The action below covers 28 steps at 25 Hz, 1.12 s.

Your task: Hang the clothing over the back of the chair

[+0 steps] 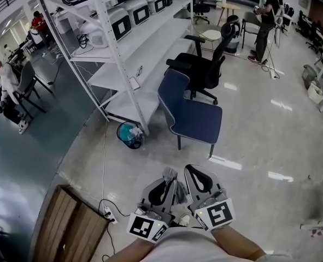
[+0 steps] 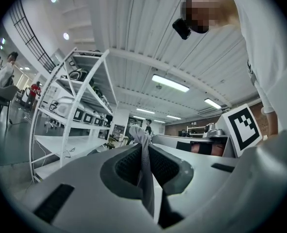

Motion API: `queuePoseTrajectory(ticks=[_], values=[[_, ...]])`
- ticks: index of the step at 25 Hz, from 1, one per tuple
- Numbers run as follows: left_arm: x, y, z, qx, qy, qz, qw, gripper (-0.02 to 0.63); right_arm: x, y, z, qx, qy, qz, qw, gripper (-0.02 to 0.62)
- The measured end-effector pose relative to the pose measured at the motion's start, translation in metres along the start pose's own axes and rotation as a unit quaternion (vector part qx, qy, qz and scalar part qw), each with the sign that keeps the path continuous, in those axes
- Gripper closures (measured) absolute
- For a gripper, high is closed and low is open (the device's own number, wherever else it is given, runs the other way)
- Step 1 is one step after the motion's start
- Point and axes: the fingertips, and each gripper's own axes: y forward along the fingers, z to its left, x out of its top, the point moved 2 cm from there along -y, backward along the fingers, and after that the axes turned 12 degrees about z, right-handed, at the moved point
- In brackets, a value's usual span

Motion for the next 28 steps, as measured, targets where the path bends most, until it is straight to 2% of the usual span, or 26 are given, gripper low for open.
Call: queuePoseTrajectory(ticks=[7, 12, 18, 28], values=[[0.008, 0.024, 0.033, -0.012, -0.010, 0.002, 0.9999, 0.574, 0.003, 0.033, -0.007, -0.019, -0.024, 0.023, 0.999, 0.577], [0.012, 0.040, 0.071, -0.019, -0.031, 0.012, 0.9993, 0.574, 0.005, 0.070, -0.004, -0.017, -0.013, 0.033, 0.999, 0.577], [0.025, 0.058, 0.120, -0.026, -0.033, 0.010, 0.9991, 0.574, 0.013, 0.121, -0.002, -0.023, -0.020, 0.042, 0.999, 0.577], [0.046, 0.083, 0.195, -0.064, -0.036, 0.005, 0.9973, 0.574, 0.033, 0.197, 0.004, -0.051, -0.030, 0.055, 0.997, 0.577]])
